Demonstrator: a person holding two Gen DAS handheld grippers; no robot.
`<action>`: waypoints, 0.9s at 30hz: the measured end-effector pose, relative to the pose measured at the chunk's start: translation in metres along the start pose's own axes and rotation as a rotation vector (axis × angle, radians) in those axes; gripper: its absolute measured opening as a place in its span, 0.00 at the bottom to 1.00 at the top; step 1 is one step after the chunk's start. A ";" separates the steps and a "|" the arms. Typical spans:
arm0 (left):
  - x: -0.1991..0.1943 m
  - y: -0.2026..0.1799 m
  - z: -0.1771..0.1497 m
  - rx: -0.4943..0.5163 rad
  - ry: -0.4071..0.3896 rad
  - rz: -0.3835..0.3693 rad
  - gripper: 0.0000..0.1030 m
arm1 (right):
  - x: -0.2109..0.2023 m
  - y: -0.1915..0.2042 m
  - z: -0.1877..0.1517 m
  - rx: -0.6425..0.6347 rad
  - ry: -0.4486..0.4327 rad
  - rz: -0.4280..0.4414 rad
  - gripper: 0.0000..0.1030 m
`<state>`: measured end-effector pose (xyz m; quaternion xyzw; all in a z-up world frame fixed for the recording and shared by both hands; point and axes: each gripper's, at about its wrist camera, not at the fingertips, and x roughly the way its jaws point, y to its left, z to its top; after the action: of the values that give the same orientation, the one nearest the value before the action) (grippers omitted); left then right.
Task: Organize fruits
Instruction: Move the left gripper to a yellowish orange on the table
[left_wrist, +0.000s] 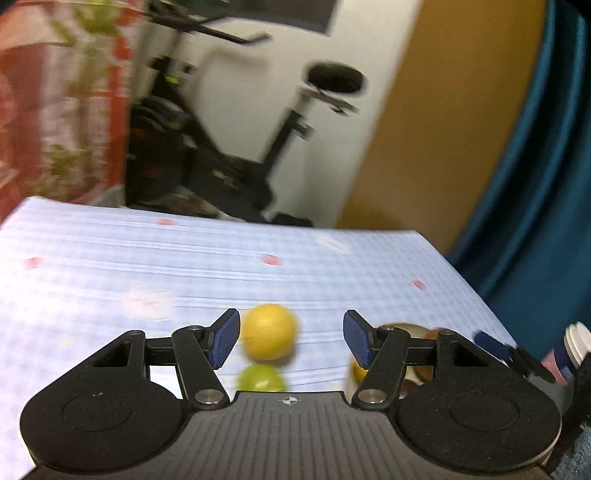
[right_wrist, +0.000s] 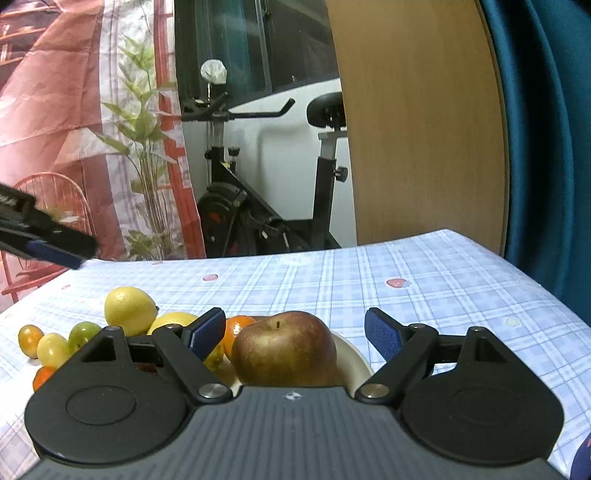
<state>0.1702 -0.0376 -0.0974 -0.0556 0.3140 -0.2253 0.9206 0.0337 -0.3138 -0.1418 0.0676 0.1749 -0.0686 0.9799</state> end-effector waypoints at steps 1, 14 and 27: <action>-0.008 0.005 -0.003 -0.015 -0.016 0.017 0.63 | -0.001 0.001 0.000 0.001 -0.004 0.002 0.82; -0.065 0.075 -0.012 -0.173 -0.098 0.168 0.63 | -0.029 0.060 0.010 -0.082 -0.028 0.062 0.82; -0.075 0.115 -0.020 -0.270 -0.149 0.190 0.63 | -0.002 0.138 0.030 -0.161 0.121 0.255 0.81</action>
<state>0.1493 0.0995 -0.1005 -0.1651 0.2763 -0.0883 0.9427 0.0640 -0.1830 -0.0985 0.0143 0.2287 0.0750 0.9705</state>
